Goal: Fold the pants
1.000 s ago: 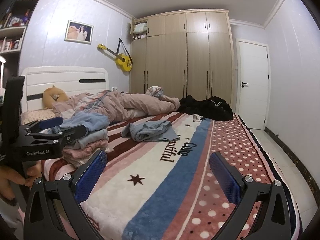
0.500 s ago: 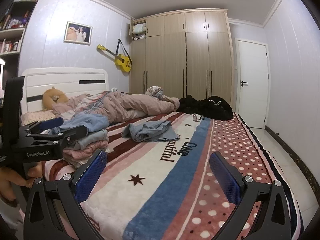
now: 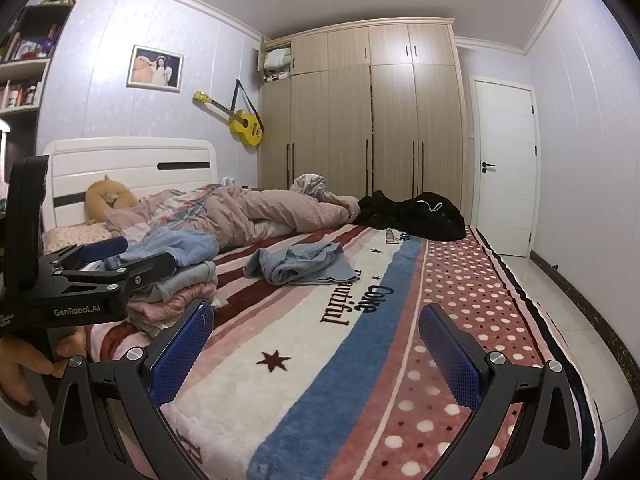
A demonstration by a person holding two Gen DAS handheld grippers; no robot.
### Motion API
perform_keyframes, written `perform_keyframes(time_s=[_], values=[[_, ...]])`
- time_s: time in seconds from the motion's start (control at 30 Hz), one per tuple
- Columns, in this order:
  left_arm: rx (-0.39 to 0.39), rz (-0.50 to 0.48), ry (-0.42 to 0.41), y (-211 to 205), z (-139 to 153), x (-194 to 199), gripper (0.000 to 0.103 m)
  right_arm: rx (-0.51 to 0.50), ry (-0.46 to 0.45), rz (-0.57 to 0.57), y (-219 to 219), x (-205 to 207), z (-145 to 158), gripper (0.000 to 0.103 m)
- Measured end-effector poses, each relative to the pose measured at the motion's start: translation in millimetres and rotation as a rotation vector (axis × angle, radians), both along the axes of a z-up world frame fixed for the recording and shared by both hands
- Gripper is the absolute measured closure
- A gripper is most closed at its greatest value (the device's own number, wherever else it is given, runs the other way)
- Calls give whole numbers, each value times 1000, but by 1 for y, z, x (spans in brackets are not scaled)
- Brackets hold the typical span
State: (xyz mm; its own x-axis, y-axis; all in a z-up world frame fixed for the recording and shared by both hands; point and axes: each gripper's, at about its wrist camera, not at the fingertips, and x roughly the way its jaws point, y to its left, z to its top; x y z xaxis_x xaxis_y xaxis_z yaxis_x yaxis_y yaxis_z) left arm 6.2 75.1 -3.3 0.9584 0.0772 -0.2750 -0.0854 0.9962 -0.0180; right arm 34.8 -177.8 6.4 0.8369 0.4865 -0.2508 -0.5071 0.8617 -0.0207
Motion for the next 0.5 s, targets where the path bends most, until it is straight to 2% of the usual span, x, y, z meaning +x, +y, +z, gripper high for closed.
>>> perform_keyframes(time_s=[0.5], values=[[0, 5, 3, 1, 2, 1, 1, 2, 1, -2, 1, -1, -1, 1]])
